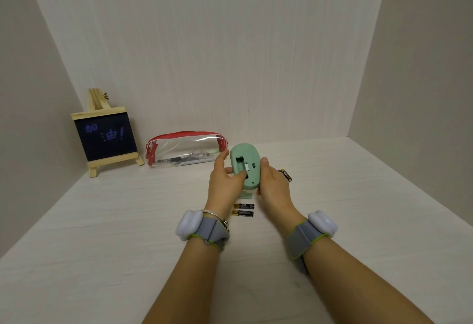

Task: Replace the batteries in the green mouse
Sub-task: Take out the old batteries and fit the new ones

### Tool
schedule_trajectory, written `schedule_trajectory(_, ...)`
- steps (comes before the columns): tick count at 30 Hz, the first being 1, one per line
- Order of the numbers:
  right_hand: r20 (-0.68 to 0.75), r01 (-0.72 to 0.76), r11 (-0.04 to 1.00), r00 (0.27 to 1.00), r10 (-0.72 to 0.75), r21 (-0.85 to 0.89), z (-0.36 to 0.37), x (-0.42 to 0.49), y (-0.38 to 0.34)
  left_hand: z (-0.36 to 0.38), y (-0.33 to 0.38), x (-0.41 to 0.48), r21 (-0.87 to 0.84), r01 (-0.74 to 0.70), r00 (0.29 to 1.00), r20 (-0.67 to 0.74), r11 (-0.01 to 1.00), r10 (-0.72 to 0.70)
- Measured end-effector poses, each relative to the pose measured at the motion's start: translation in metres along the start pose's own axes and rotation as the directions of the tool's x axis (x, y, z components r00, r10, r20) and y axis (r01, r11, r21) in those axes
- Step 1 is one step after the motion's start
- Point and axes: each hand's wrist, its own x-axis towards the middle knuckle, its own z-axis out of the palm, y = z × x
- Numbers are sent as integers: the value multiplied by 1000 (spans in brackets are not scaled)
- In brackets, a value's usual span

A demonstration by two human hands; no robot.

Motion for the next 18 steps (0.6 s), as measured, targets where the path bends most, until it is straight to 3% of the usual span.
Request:
schedule_trajectory(5, -68, 152, 957, 982, -174, -249, -2, 5, 7, -2, -5, 4, -28, -6, 998, -61, 1000, 5)
schedule_trajectory(8, -43, 194, 775, 961, -274, -602, -8, 12, 17, -2, -8, 6, -46, 2, 997, -75, 999, -5)
schedule_trajectory(12, 94, 164, 548, 984, -154, -820, -13, 17, 25, 0, -9, 5, -33, 4, 998, -55, 999, -6)
schedule_trajectory(18, 121, 104, 500, 993, 3, -860, -14, 18, 30, 1, -9, 4, 18, -22, 1000, -21, 1000, 23)
